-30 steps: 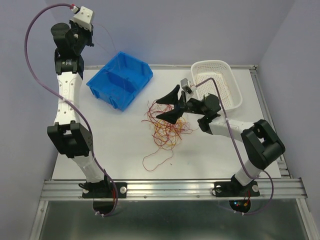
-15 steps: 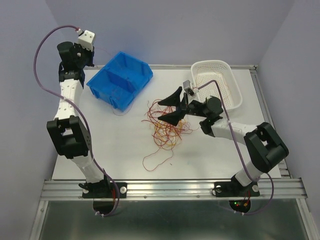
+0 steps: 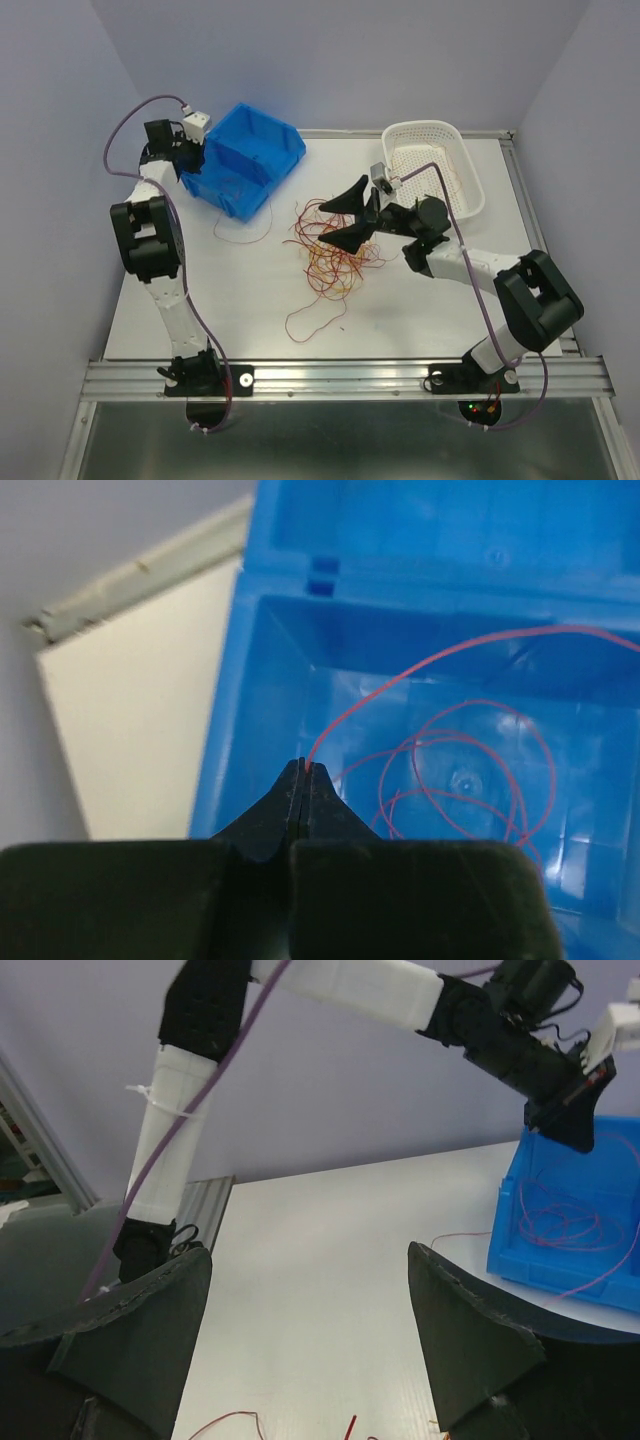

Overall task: Untangle the cables
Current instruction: Place the cable in the bin.

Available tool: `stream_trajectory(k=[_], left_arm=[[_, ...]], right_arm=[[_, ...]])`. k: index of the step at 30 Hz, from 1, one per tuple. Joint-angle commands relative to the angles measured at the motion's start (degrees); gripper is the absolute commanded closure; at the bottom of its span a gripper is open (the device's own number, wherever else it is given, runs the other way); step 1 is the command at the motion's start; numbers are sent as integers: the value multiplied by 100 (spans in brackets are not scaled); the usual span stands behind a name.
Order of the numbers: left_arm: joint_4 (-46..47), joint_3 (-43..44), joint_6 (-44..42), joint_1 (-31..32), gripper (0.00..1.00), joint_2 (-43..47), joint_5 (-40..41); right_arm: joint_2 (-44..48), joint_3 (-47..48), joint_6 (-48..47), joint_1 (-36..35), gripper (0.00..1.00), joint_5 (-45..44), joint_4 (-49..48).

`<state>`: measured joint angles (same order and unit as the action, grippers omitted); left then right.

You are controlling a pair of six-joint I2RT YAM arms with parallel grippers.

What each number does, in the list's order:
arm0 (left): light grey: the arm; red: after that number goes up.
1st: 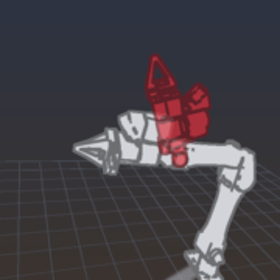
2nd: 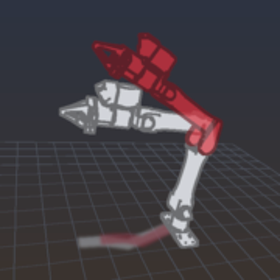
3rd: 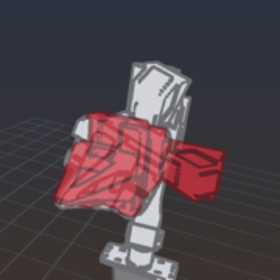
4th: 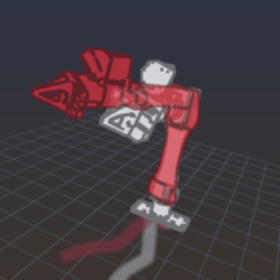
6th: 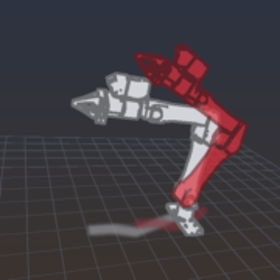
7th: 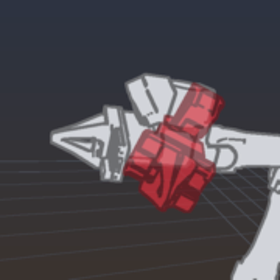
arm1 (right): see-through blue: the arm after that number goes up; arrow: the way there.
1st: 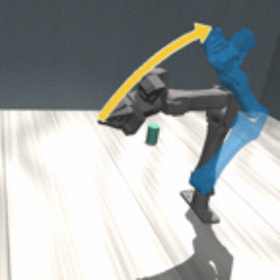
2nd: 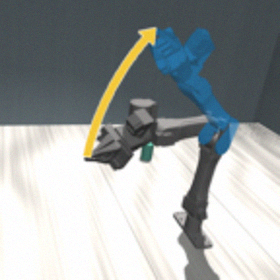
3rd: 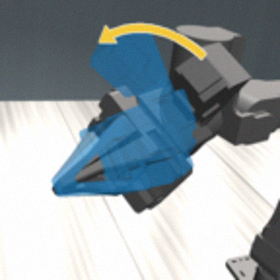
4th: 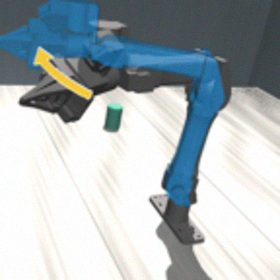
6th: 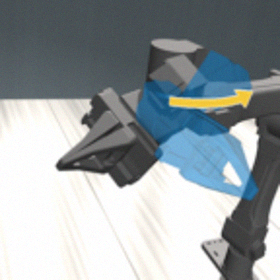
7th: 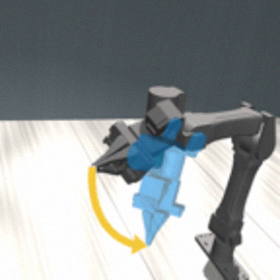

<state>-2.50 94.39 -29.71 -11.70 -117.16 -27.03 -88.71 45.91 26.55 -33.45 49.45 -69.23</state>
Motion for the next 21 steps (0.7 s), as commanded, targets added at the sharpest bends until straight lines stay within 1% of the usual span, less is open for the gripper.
stream_trajectory(k=[1, 5, 7, 8, 9, 11, 12, 16, 21], left_arm=[[-1355, 869, -386, 28, 100, -693, -171], [-1376, 862, -482, 54, 100, -747, -136], [-1341, 792, -483, 63, 81, -633, -101], [-1254, 757, -483, 54, 75, -571, -92], [-1174, 617, -474, 63, 65, -388, -101], [-841, 458, -413, 72, 59, -167, -75], [-787, 414, -421, 81, 53, 25, -92], [-743, 475, -456, 159, 47, 369, -119], [-743, 405, -500, 274, 42, 782, 57]], right_arm=[[143, -117, -62, -21, 16, -67, -108], [126, -135, -79, -21, 16, -111, -91], [108, -126, -79, -21, 16, -120, -82], [99, -126, -79, -21, 16, -120, -73], [82, -118, -79, -30, 16, -120, -64], [73, -109, -79, -21, 16, -120, -56], [64, -91, -79, -21, 16, -111, -55], [46, -100, -62, -21, 16, -111, -47], [20, -117, -71, -30, 17, -146, -29]])
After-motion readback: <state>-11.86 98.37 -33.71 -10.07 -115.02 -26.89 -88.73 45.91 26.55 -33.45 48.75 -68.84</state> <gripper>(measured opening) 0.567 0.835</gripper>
